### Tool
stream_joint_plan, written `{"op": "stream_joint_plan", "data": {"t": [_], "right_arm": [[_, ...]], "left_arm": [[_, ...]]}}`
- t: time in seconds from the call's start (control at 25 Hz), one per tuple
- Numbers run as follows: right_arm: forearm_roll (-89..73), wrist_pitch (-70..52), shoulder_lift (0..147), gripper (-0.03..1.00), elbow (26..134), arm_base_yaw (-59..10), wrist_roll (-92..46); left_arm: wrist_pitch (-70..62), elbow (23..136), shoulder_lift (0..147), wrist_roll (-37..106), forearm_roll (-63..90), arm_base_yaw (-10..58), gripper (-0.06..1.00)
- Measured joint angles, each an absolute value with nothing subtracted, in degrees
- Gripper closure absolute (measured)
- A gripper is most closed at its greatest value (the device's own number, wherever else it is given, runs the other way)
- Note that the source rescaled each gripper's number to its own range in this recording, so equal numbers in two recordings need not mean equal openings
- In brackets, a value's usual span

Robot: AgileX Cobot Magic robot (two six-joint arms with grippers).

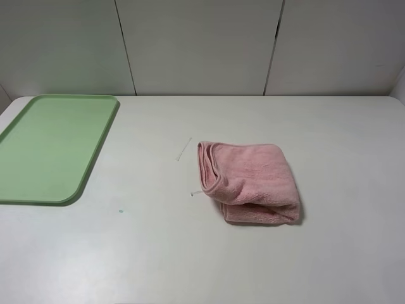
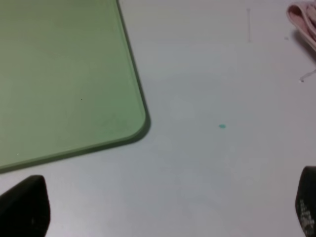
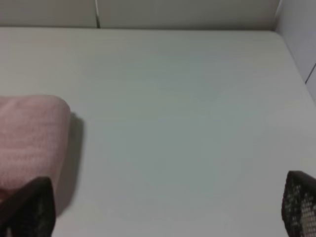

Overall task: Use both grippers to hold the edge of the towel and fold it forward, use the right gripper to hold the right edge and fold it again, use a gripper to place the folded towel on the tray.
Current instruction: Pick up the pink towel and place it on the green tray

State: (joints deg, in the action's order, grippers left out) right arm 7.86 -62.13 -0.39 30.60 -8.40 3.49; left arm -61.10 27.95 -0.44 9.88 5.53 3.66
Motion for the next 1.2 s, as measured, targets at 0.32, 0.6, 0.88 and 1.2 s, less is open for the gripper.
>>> {"op": "stream_joint_plan", "data": {"t": [0.32, 0.6, 0.88, 1.2], "right_arm": [[6.07, -59.24, -0.45, -0.03, 28.69, -7.76, 1.35], [5.71, -59.24, -0.45, -0.03, 28.69, -7.76, 0.56], [5.71, -59.24, -0.45, -0.03, 28.69, -7.76, 0.56], [5.71, -59.19, -0.45, -0.03, 28.69, -7.76, 0.56]], "left_arm": [[-61.1, 27.95, -0.44, 9.88, 5.53, 3.66, -0.06], [-61.1, 27.95, -0.44, 9.88, 5.53, 3.66, -0.06], [-61.1, 27.95, -0.44, 9.88, 5.53, 3.66, -0.06], [-61.1, 27.95, -0.44, 9.88, 5.53, 3.66, -0.06]]}}
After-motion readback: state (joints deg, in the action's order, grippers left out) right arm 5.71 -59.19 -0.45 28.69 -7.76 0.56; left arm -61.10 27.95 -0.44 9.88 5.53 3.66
